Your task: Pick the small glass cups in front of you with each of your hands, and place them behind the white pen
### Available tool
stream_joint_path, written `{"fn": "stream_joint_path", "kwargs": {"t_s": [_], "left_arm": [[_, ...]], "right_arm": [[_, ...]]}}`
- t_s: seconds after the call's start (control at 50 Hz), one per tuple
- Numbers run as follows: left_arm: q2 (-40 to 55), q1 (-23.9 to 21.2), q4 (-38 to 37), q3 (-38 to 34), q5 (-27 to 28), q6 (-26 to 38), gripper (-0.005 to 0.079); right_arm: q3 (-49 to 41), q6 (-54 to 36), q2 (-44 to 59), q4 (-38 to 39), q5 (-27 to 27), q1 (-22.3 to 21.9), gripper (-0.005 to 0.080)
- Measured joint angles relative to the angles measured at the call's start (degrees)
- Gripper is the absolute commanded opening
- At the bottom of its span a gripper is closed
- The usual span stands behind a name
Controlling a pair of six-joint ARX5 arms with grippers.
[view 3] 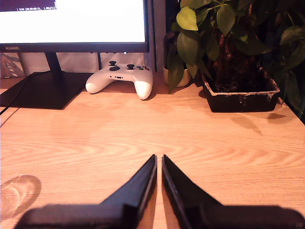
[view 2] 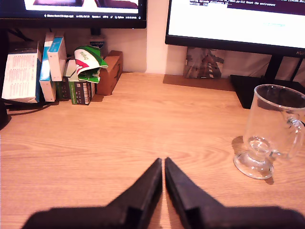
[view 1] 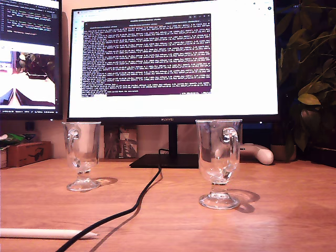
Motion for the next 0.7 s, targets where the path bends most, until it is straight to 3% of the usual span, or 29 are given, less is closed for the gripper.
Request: {"fn": "stream_joint_path", "kwargs": {"t_s": [0.56,0.7], "left_arm": [[0.0,0.0,0.0,0.0,0.9,0.0,-0.0020],[0.0,0.0,0.3,0.0,3.0,-3.7,-0.0020]], "right_arm": [[0.0,0.7,0.0,0.8,-0.6,0.0,-0.0005],[0.0,16.5,0.0,2.0,-7.0,0.0,-0.0005]]}}
